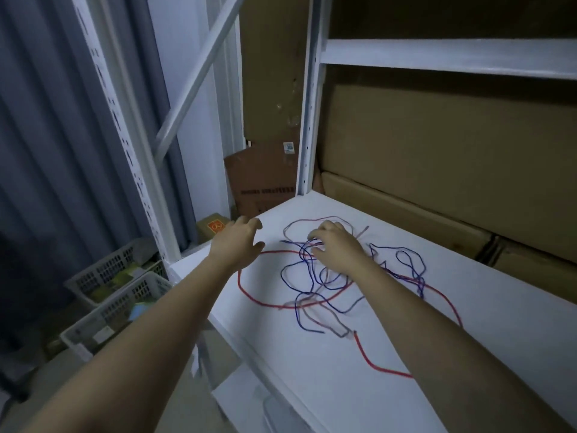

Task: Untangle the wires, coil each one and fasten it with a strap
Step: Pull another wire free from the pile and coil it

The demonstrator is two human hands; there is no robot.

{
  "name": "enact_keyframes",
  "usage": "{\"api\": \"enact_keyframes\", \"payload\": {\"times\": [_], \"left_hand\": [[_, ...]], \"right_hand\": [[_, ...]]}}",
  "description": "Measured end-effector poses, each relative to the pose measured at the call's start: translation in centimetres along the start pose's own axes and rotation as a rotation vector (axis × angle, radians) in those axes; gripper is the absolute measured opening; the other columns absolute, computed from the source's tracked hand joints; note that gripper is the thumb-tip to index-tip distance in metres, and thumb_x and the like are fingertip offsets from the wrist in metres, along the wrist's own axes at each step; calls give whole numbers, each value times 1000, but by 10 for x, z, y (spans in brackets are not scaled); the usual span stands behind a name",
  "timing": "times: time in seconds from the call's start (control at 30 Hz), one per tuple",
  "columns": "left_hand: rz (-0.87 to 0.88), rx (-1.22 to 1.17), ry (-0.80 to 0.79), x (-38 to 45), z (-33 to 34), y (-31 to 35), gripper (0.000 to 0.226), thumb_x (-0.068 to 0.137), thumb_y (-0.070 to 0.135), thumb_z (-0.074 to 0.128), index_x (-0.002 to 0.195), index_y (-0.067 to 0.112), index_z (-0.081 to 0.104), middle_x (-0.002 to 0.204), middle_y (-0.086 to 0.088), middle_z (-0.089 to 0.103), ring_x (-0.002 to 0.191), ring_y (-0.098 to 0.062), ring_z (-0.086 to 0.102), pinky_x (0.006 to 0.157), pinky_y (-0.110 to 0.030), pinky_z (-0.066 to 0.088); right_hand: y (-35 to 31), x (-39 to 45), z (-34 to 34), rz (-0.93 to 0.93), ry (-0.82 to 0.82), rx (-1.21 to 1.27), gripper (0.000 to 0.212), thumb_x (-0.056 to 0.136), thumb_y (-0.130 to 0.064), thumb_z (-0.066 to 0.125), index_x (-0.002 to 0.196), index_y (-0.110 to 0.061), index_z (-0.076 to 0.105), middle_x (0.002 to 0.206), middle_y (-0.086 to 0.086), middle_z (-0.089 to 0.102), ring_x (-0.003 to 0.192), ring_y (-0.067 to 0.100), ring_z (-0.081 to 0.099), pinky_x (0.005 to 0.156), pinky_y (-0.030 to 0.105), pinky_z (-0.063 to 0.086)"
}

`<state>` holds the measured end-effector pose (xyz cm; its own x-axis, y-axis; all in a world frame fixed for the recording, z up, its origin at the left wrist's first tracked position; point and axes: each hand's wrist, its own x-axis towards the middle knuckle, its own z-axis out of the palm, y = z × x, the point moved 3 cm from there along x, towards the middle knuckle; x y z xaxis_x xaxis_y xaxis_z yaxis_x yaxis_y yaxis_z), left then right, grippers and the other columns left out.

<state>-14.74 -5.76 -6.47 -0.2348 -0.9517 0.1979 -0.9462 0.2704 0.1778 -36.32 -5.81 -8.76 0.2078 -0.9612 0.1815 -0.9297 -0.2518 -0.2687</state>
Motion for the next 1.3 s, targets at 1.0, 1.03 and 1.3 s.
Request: {"api": "enact_keyframes", "payload": {"times": [1.0, 1.03, 1.3], "left_hand": [[479, -497, -123, 133, 61, -5, 18, 95, 10, 46, 98, 6, 64, 95, -18, 64, 90, -36, 58, 73, -41, 48], [495, -510, -107, 133, 59, -4, 19, 95, 10, 46, 98, 6, 64, 95, -18, 63, 90, -36, 58, 72, -41, 48], [622, -758, -178, 121, 39, 20, 22, 98, 17, 52, 113, 10, 66, 115, -11, 61, 100, -21, 58, 84, -25, 43]], "right_hand": [[10, -42, -29, 656, 385, 144, 18, 91, -16, 63, 103, -8, 74, 104, 3, 72, 91, 12, 63, 82, 19, 46], [6, -43, -34, 655, 459, 135, 17, 92, -16, 63, 102, -9, 74, 102, 1, 72, 89, 9, 63, 82, 20, 47], [-25, -42, -71, 624, 935, 648, 13, 92, -6, 60, 86, -10, 72, 83, 7, 72, 79, 14, 69, 79, 25, 56]]}}
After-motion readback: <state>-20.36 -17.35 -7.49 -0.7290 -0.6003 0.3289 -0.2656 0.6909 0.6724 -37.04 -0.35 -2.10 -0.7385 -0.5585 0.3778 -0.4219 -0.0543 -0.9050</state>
